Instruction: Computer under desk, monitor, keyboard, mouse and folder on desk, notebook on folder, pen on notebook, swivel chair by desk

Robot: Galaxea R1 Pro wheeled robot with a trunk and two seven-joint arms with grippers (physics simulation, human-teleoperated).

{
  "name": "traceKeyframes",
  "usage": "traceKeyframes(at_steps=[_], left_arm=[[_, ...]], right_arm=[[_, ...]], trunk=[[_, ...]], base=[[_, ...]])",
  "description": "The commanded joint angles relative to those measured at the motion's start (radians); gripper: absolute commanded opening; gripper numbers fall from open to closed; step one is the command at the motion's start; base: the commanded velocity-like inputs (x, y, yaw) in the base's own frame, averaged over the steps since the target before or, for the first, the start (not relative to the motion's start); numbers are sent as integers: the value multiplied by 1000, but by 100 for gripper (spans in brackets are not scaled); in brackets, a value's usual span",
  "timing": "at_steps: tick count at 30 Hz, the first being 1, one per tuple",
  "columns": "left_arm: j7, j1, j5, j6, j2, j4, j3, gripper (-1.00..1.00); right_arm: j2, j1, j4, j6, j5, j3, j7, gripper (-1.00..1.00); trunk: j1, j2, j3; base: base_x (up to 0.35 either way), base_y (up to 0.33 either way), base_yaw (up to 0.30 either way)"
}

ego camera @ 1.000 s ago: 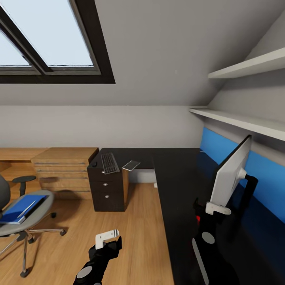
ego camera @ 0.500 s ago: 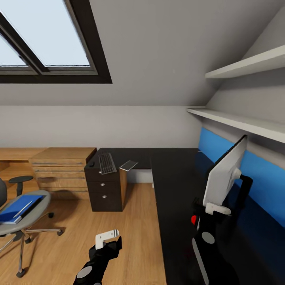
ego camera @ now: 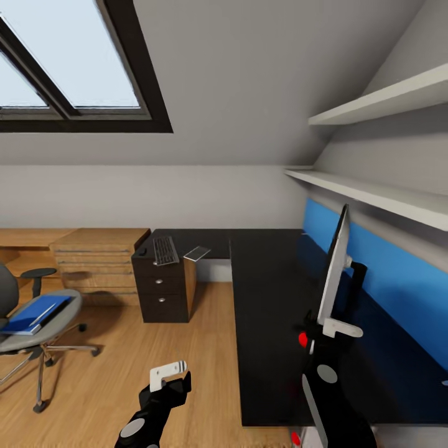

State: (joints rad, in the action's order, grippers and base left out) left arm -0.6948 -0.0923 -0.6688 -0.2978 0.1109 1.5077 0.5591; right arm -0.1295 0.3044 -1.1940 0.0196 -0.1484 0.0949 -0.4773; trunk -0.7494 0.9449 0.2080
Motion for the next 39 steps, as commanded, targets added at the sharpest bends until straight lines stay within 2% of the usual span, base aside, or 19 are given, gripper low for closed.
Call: traceKeyframes(at_steps=[1, 6, 18, 34, 39], left_arm=[[-8, -1, -5, -3, 1, 2, 2, 100], [-8, -1, -2, -3, 3, 2, 2, 100], [-8, -1, -4, -3, 3, 2, 1, 100], [-8, -1, -3, -3, 3, 2, 0, 100], [-8, -1, -5, -3, 3, 2, -2, 100]], right_arm=[[-1, 1, 1, 2, -5, 2, -1, 100], [-1, 1, 2, 2, -5, 2, -1, 100], [-1, 1, 1, 3, -5, 2, -1, 100], [-1, 1, 1, 3, -5, 2, -1, 100], [-1, 1, 1, 3, -5, 2, -1, 100]], trunk=[[0, 1, 1], [0, 1, 1], [0, 1, 1], [0, 1, 1], [0, 1, 1]], base=[[-305, -115, 0], [-231, -171, 0], [-15, -103, 0], [0, -286, 0], [0, -108, 0]])
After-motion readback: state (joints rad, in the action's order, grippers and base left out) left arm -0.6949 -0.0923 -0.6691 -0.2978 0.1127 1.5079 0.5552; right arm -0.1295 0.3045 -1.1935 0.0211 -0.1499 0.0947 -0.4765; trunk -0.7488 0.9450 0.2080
